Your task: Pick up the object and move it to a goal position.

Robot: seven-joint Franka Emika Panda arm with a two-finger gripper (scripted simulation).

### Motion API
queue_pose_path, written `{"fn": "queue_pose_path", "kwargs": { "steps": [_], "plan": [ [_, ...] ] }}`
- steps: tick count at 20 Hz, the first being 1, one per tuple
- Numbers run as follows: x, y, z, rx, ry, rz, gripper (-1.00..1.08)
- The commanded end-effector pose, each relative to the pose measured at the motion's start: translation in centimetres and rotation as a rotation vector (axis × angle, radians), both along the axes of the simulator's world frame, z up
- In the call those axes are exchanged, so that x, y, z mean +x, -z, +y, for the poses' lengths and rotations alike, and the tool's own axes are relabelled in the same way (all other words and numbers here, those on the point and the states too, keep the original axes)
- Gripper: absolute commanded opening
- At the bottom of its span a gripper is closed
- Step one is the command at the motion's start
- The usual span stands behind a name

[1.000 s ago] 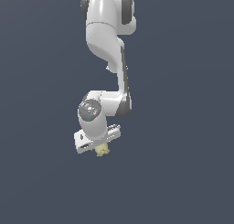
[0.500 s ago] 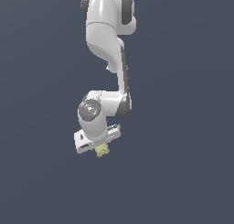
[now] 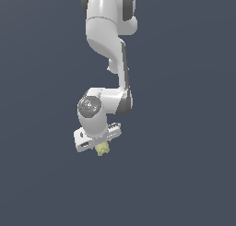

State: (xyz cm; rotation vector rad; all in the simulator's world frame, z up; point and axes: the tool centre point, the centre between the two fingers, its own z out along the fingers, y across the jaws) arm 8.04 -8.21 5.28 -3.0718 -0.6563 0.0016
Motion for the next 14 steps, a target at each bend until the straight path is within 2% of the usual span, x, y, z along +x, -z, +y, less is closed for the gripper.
{"fn": "queue_pose_path", "kwargs": {
  "steps": [1,7,14],
  "plan": [
    [-0.5,-0.8,-0.1,0.0,0.0,-0.001,-1.0],
    [-2.3,-3.7,-0.6,0.0,0.0,-0.001,-1.0],
    [-5.6,-8.7,-1.5,0.0,0.0,-0.001,-1.0]
  ]
}}
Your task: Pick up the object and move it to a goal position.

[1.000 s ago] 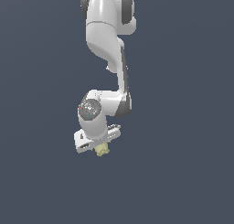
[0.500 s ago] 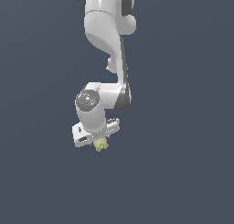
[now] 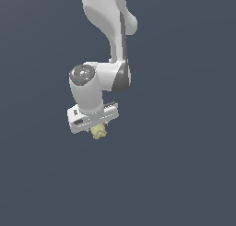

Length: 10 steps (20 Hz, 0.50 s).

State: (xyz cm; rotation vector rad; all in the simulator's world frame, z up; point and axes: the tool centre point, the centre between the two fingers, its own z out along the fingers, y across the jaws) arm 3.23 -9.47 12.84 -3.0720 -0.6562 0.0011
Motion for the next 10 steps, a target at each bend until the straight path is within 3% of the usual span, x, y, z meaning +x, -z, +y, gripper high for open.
{"fn": "queue_pose_path", "kwargs": {
  "steps": [1,10],
  "plan": [
    [-1.2,-2.0,-0.3,0.0,0.0,-0.001,-1.0],
    [-5.8,-9.2,-1.5,0.0,0.0,-0.001,-1.0]
  ]
}}
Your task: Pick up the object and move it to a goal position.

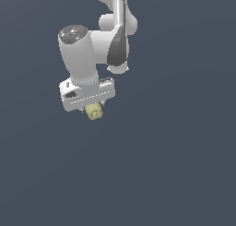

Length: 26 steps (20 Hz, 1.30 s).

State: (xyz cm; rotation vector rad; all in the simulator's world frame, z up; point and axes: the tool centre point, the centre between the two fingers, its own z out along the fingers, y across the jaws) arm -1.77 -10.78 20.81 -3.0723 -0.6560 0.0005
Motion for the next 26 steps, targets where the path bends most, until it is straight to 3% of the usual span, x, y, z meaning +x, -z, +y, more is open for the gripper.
{"fn": "queue_pose_path", "kwargs": {
  "steps": [1,16,26],
  "plan": [
    [-1.4,-2.1,-0.3,0.0,0.0,0.0,-1.0],
    [-9.2,-15.4,-2.6,0.001,0.0,-0.001,-1.0],
    [-12.0,-20.5,-3.5,0.001,0.0,0.0,-1.0]
  ]
}}
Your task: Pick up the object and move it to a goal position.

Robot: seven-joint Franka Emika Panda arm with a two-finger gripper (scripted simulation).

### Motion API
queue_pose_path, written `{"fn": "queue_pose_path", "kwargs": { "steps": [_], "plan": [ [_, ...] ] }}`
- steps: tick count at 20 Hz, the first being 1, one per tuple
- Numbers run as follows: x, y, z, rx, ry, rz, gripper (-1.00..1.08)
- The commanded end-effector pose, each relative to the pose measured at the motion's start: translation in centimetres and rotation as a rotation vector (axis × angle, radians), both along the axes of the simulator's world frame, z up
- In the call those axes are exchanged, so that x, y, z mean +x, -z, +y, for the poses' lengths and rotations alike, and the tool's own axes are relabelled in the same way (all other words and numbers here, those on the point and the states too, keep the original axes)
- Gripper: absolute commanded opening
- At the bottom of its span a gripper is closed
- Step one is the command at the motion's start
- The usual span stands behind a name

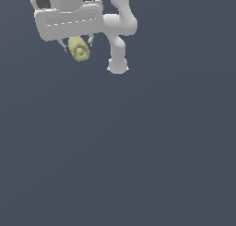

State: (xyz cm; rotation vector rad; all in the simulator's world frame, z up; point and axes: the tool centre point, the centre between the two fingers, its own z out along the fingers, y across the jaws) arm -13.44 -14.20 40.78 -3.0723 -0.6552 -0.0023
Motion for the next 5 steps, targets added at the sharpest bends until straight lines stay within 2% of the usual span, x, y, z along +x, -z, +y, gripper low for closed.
{"fn": "queue_pose_path", "kwargs": {
  "steps": [1,5],
  "plan": [
    [-0.39,-0.74,-0.14,0.0,0.0,0.001,-1.0],
    [-0.56,-1.13,-0.24,0.0,0.0,0.001,-1.0]
  ]
}}
